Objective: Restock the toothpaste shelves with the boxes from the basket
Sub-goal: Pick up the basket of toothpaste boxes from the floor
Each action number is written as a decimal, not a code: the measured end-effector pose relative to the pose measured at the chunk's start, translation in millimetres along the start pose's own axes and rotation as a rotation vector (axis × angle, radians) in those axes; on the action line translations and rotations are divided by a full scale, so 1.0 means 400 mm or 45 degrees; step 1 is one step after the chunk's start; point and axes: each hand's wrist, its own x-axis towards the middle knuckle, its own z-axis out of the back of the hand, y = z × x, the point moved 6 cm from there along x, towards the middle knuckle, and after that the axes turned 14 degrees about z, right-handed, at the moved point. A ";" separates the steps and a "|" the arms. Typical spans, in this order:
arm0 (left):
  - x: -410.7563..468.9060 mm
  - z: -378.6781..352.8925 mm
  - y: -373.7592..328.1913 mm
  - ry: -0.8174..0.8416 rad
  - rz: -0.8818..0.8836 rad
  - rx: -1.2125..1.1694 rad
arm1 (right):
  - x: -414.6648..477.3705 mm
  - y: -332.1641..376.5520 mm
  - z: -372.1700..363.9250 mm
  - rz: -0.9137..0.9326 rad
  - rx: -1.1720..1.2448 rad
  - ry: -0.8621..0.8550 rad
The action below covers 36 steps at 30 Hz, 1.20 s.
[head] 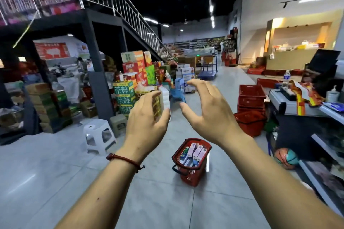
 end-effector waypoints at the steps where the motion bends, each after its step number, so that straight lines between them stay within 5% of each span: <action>1: 0.038 -0.068 0.015 0.021 -0.004 0.002 | 0.005 -0.066 -0.034 -0.015 -0.003 0.008; 17: 0.586 -0.989 0.296 0.114 0.320 0.178 | 0.140 -1.122 -0.580 -0.177 0.018 0.435; 36: 1.003 -1.735 0.987 0.354 0.918 0.240 | 0.085 -1.968 -1.543 -0.540 0.243 1.096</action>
